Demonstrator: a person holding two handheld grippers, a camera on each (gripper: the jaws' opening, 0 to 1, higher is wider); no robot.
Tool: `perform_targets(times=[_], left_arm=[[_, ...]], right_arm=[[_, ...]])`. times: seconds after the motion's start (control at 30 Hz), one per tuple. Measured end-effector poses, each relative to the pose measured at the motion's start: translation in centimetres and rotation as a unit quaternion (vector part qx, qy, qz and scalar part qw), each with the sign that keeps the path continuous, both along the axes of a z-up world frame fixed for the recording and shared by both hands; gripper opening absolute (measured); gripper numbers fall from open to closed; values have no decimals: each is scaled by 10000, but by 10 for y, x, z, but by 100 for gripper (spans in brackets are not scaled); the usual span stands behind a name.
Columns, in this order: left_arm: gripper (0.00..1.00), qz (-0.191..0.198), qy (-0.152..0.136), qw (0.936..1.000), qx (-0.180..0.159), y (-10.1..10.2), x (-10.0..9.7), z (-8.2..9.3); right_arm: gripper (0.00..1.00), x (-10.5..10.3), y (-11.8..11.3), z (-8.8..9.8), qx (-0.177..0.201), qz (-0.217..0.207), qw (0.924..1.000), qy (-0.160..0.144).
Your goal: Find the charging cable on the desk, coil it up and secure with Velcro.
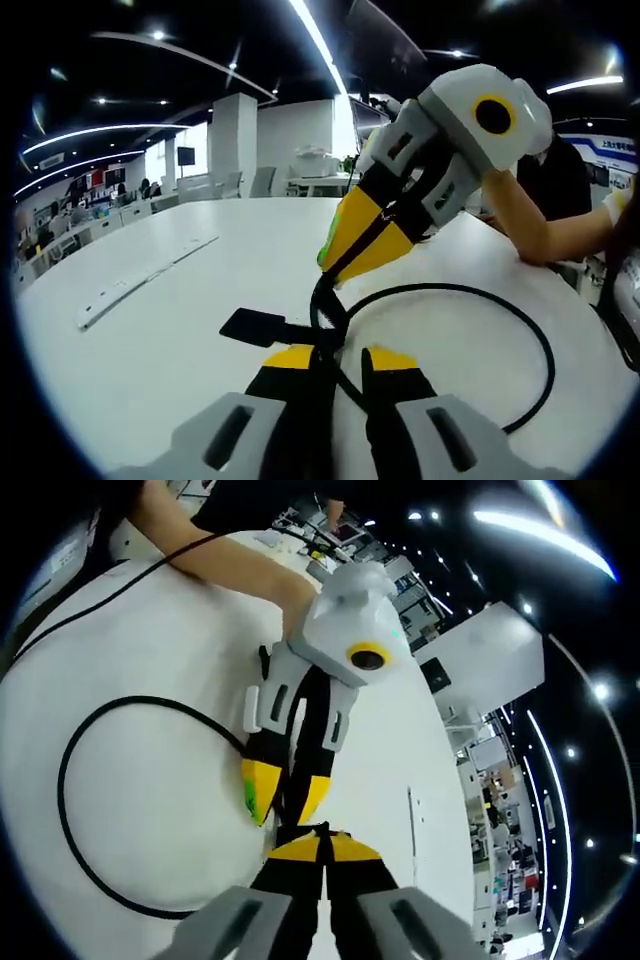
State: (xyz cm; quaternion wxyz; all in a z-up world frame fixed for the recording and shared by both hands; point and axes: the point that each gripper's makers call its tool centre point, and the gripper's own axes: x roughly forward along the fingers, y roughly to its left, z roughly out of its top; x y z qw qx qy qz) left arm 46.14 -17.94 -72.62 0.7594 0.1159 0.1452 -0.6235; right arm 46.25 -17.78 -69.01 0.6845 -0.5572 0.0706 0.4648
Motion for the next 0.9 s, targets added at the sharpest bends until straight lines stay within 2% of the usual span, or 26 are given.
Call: perform_targets(times=[0.43, 0.57, 0.9], left_arm=[[18, 64, -6, 10000, -12, 0, 3, 0], [19, 112, -5, 9999, -27, 1, 4, -1], [18, 104, 8, 9999, -76, 0, 5, -1]], right_arm=[[3, 17, -4, 3, 308, -306, 9990, -87], [3, 26, -4, 4, 376, -397, 9983, -203], [3, 43, -4, -6, 376, -567, 9973, -263]])
